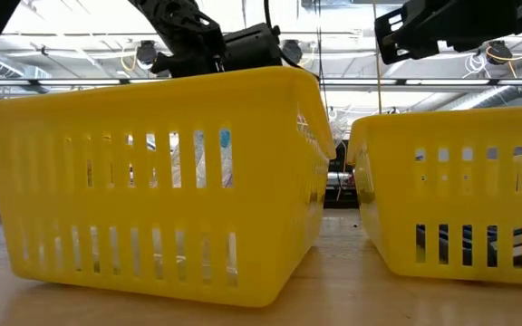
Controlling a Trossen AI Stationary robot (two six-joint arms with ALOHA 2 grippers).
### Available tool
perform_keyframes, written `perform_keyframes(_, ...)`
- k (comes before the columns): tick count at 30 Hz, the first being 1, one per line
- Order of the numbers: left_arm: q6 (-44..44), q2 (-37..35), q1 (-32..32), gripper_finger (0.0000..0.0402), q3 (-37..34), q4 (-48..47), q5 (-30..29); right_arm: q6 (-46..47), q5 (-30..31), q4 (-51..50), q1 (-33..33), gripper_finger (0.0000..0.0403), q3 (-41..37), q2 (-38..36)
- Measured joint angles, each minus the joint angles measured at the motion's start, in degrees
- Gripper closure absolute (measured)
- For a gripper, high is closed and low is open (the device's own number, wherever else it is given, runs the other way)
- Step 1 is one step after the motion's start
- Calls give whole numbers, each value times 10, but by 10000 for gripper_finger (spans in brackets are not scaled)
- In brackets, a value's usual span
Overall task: Pick & Place Travel size toiletries
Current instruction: Put the blue rolled gauze into the bottom right yellow bin
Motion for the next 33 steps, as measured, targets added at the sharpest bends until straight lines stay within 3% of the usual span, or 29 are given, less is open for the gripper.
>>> perform_keyframes(5,18,-7,6,202,-2,-6,-23,2,49,1,0,305,-2,0)
perform_keyframes(17,61,0,21,207,-9,13,-21,2,49,10,0,305,-12,0)
perform_keyframes(21,61,0,22,252,-10,17,-18,2,49,9,0,305,-13,0)
perform_keyframes(27,71,1,22,376,-10,15,-19,2,49,9,0,305,-13,0)
perform_keyframes(33,80,-6,19,397,-5,1,-25,12,49,9,0,305,-13,0)
